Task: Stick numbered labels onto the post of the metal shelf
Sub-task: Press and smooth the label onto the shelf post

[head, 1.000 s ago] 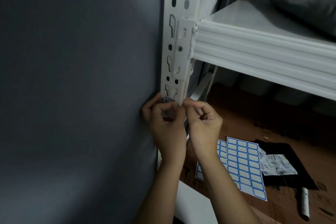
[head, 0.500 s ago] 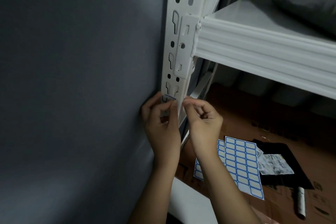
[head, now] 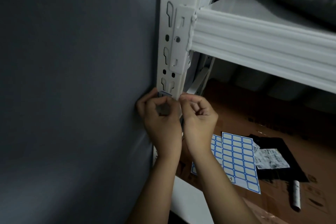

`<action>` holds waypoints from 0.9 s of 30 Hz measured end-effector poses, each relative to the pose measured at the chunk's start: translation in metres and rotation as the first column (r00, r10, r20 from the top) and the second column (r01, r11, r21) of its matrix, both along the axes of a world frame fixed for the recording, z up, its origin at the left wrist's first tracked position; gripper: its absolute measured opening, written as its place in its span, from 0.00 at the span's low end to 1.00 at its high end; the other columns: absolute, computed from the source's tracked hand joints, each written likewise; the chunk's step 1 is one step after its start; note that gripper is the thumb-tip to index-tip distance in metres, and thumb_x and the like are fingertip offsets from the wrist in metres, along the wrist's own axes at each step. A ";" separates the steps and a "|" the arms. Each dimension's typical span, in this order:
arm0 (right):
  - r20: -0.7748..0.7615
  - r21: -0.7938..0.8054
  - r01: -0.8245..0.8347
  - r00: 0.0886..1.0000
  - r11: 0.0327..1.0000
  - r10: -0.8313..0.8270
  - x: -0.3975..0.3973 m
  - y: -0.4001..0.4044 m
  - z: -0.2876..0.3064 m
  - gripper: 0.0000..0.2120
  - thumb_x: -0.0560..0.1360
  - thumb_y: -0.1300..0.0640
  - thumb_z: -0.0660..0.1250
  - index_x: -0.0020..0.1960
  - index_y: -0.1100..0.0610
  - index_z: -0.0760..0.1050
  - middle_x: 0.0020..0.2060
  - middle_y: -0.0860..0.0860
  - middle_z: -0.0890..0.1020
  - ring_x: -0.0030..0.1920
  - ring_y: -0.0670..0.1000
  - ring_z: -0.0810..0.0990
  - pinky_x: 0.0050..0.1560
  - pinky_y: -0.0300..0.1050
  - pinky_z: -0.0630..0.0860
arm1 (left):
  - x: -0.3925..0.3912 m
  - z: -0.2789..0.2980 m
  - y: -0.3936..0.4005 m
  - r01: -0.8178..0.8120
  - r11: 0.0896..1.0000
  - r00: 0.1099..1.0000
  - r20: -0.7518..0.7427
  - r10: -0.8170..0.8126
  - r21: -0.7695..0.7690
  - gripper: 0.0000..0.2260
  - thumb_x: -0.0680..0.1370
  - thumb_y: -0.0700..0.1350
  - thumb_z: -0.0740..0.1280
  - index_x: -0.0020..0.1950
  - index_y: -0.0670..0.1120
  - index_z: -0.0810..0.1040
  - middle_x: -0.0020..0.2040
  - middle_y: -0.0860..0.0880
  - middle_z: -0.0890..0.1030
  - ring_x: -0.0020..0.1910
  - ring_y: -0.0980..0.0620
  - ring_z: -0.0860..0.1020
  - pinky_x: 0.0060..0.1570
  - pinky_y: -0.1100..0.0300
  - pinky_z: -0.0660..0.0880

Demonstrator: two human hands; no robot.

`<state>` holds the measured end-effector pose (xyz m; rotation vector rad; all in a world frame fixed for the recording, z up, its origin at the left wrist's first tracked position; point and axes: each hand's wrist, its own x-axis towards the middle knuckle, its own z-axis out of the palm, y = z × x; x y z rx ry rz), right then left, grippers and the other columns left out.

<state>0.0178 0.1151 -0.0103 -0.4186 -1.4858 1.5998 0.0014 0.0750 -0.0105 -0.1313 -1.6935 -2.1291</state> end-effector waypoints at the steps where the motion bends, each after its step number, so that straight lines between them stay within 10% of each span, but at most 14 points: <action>1: 0.006 0.000 0.000 1.000 1.000 0.000 0.000 0.000 0.001 0.03 0.74 0.69 0.68 0.43 0.66 0.80 0.30 0.46 0.81 0.34 0.41 0.78 0.38 0.35 0.75 | -0.001 0.000 0.000 0.008 1.000 1.000 0.008 -0.008 0.003 0.11 0.71 0.31 0.69 0.38 0.46 0.74 0.53 0.56 0.72 0.52 0.71 0.73 0.47 0.78 0.69; 27: 0.015 -0.015 -0.013 1.000 1.000 0.013 0.004 -0.002 0.008 0.03 0.74 0.72 0.65 0.44 0.70 0.78 0.30 0.45 0.80 0.31 0.36 0.77 0.35 0.28 0.73 | 0.006 0.003 0.007 -0.022 0.995 0.999 0.044 0.018 0.099 0.08 0.72 0.29 0.67 0.39 0.42 0.76 0.54 0.49 0.73 0.50 0.73 0.73 0.46 0.78 0.69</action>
